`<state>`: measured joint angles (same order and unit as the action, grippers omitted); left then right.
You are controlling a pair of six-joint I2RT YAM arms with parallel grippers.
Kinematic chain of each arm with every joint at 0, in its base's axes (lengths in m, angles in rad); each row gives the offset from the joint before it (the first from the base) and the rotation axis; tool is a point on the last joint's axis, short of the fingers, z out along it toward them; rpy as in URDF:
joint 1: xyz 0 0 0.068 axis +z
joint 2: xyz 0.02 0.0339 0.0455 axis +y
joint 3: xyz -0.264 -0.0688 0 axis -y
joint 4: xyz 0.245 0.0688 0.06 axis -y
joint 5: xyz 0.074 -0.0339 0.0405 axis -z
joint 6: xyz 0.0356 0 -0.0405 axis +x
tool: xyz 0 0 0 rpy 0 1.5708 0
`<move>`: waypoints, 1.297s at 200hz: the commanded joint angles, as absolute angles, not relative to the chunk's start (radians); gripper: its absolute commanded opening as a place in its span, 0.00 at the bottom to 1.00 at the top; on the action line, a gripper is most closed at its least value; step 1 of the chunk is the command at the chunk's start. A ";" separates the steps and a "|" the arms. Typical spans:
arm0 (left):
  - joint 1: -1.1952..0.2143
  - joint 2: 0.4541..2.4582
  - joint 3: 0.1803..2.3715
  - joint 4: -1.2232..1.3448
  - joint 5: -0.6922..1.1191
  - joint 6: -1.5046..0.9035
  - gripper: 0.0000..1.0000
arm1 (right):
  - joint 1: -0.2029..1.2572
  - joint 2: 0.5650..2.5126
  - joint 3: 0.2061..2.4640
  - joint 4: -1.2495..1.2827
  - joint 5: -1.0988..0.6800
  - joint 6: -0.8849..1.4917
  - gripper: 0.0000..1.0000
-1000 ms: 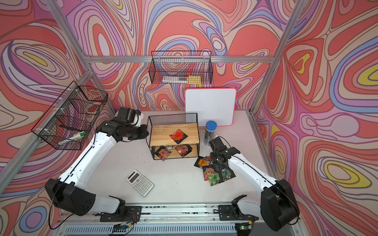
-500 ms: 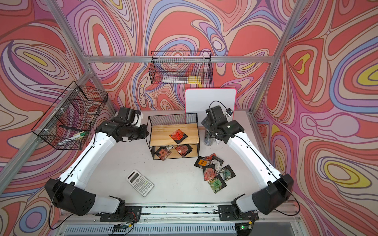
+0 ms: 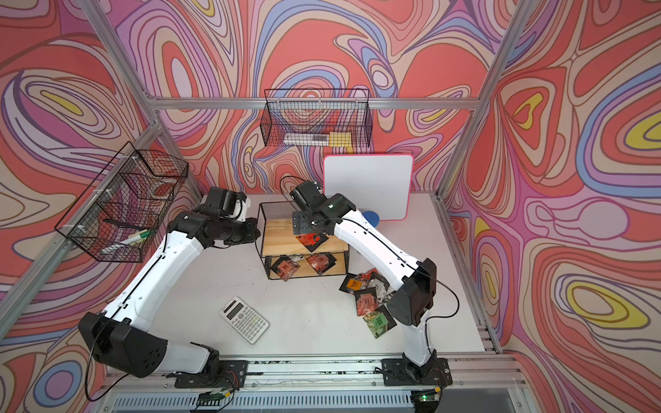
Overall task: Remove the tea bags from the shelf
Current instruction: Pick up the tea bag from the shelf.
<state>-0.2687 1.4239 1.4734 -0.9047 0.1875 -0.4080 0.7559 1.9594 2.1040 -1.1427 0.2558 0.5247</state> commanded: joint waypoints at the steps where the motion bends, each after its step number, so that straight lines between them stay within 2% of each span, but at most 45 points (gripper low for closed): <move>1: -0.268 1.422 1.500 -0.922 0.186 -0.410 0.00 | 0.755 1.995 2.159 -1.232 0.235 0.487 0.96; 74: -0.268 1.422 1.502 -0.922 0.186 -0.409 0.00 | 0.755 2.104 2.204 -1.262 0.246 0.430 0.93; 130: -0.268 1.419 1.502 -0.921 0.185 -0.410 0.00 | 0.754 2.114 2.134 -1.236 0.224 0.447 0.84; 204: -0.268 1.422 1.502 -0.919 0.185 -0.408 0.00 | 0.739 2.098 2.047 -1.235 0.196 0.484 0.52; 259: -0.268 1.427 1.503 -0.917 0.185 -0.408 0.00 | 0.733 2.111 2.115 -1.231 0.195 0.483 0.17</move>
